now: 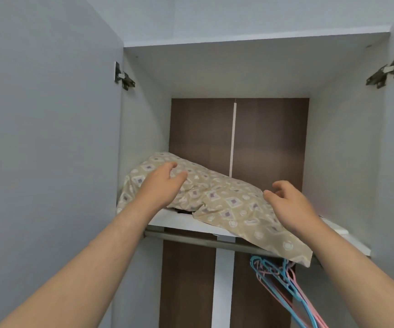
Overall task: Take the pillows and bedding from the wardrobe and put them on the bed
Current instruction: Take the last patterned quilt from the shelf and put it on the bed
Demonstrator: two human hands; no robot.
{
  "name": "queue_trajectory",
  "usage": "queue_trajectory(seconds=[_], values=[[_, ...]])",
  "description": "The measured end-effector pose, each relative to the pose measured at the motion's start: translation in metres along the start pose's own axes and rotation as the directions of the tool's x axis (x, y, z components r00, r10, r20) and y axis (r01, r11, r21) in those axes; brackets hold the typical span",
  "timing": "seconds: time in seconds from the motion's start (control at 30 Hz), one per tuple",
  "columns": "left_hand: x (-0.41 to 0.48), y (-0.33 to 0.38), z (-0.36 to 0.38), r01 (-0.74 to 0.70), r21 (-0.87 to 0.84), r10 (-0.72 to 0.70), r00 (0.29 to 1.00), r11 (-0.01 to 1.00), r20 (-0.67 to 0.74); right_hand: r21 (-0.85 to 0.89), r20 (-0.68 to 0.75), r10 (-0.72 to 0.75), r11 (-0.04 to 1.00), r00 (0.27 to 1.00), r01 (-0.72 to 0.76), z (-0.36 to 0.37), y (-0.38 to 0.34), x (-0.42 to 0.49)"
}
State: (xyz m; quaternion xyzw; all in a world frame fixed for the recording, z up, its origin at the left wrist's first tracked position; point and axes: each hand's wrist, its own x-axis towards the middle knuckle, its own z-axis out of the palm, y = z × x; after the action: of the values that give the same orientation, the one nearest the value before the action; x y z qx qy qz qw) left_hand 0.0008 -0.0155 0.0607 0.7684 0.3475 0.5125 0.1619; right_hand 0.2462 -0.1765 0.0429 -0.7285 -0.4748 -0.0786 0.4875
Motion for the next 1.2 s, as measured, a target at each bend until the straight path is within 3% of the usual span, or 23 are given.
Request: queue_trajectory(seconds=[0.17,0.5,0.73,0.93,1.07,1.2], values=[[0.046,-0.041,0.016,0.071,0.105,-0.070,0.997,0.992,-0.010,-0.038,0.033,0.050,0.998,0.998,-0.049,0.037,0.016,0.052],[0.176,-0.125,0.060,0.038,0.334,-0.027,0.999,0.942,-0.039,-0.205,0.015,0.221,0.955,0.975,-0.214,0.123,0.037,0.171],[0.240,-0.162,0.078,0.223,0.683,-0.230,0.970,0.695,-0.082,-0.385,0.008,0.414,0.841,0.910,-0.380,0.164,0.065,0.209],[0.256,-0.182,0.091,0.303,0.722,-0.400,0.916,0.622,-0.039,-0.454,0.095,0.424,0.824,0.901,-0.340,0.176,0.076,0.223],[0.245,-0.200,0.106,0.298,0.719,-0.352,0.933,0.628,-0.079,-0.434,0.018,0.425,0.818,0.905,-0.376,0.184,0.091,0.222],[0.233,-0.214,0.115,0.254,0.657,-0.284,0.957,0.710,-0.063,-0.264,-0.101,0.372,0.884,0.923,-0.385,0.190,0.101,0.223]])
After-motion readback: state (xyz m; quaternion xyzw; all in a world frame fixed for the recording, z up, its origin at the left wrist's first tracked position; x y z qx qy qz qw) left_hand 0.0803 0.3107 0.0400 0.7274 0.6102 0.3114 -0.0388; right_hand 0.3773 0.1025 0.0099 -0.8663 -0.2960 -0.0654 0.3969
